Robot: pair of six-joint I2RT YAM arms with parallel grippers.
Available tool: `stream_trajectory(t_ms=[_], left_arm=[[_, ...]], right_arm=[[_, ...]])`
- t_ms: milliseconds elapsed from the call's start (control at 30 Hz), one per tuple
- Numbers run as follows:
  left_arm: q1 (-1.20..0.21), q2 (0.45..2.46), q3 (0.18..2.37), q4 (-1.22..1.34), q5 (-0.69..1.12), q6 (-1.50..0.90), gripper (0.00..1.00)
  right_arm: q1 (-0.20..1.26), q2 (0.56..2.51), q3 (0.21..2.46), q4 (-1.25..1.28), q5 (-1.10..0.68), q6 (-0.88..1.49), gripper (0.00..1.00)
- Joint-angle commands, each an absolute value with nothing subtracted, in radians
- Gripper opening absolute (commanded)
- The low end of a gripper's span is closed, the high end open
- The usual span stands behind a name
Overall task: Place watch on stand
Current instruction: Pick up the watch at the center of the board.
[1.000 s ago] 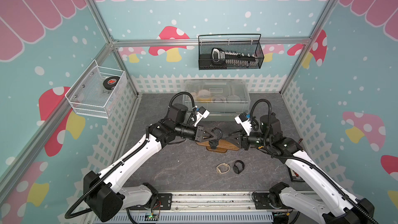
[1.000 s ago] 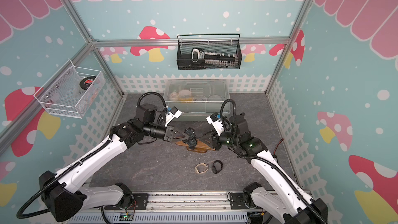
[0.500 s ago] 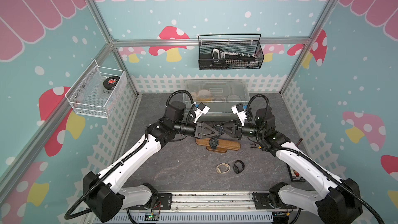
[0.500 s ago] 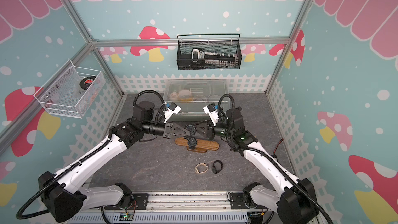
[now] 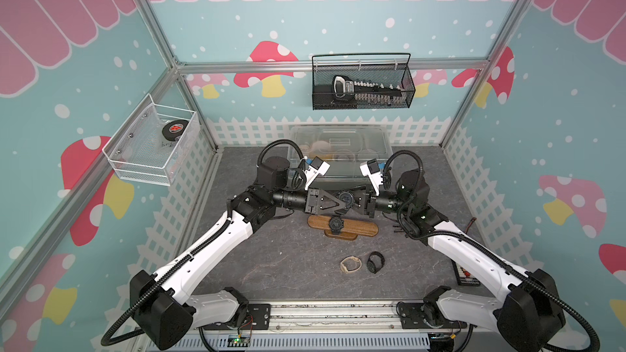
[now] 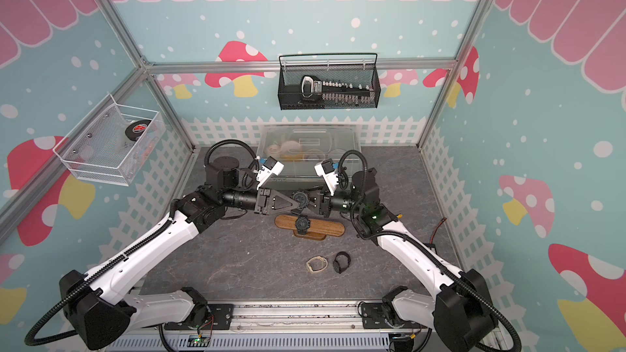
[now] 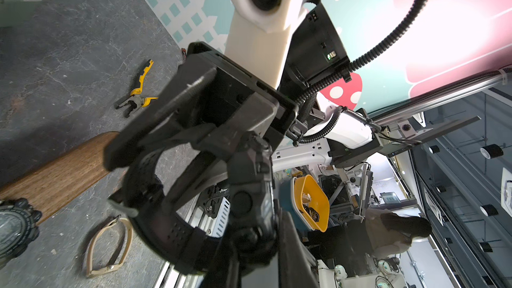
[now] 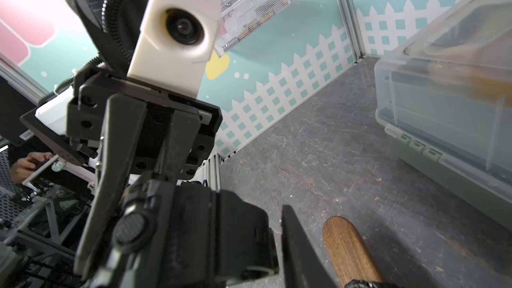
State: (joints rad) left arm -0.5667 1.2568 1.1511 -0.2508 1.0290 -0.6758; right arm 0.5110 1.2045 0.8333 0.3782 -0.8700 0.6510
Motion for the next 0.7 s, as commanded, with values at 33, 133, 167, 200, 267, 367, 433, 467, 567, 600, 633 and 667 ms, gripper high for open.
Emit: stream_trajectory(t_ms=[33, 133, 167, 200, 267, 367, 433, 467, 567, 600, 633, 667], left_arm=[[-0.573, 1.267, 1.166, -0.255, 1.049, -0.692, 0.00], [-0.573, 1.265, 1.166, -0.254, 1.045, -0.696, 0.05], [-0.572, 1.264, 1.167, -0.255, 1.045, -0.699, 0.11], [-0.571, 1.262, 1.170, -0.258, 1.042, -0.699, 0.18], [-0.566, 1.260, 1.178, -0.271, 1.033, -0.696, 0.32], [-0.558, 1.253, 1.197, -0.320, 1.002, -0.675, 0.44], [-0.557, 1.243, 1.213, -0.356, 0.963, -0.656, 0.49], [-0.558, 1.237, 1.223, -0.385, 0.937, -0.640, 0.51], [-0.557, 1.213, 1.249, -0.458, 0.825, -0.604, 0.53], [-0.558, 1.200, 1.252, -0.476, 0.777, -0.595, 0.53], [-0.558, 1.186, 1.253, -0.495, 0.722, -0.588, 0.53], [-0.558, 1.169, 1.251, -0.506, 0.671, -0.585, 0.52]], right_arm=[[0.536, 1.227, 0.831, 0.554, -0.883, 0.731, 0.00], [0.545, 1.222, 0.819, 0.546, -0.853, 0.746, 0.00], [0.546, 1.217, 0.815, 0.538, -0.839, 0.754, 0.00], [0.548, 1.210, 0.809, 0.534, -0.827, 0.763, 0.00], [0.552, 1.192, 0.793, 0.534, -0.793, 0.789, 0.00], [0.557, 1.145, 0.774, 0.500, -0.720, 0.816, 0.00], [0.561, 1.112, 0.768, 0.457, -0.661, 0.827, 0.00], [0.562, 1.092, 0.766, 0.432, -0.625, 0.832, 0.00], [0.564, 1.041, 0.759, 0.372, -0.521, 0.855, 0.00], [0.565, 1.024, 0.758, 0.354, -0.486, 0.861, 0.00], [0.566, 1.005, 0.754, 0.331, -0.443, 0.864, 0.00], [0.566, 0.986, 0.754, 0.303, -0.399, 0.865, 0.00]])
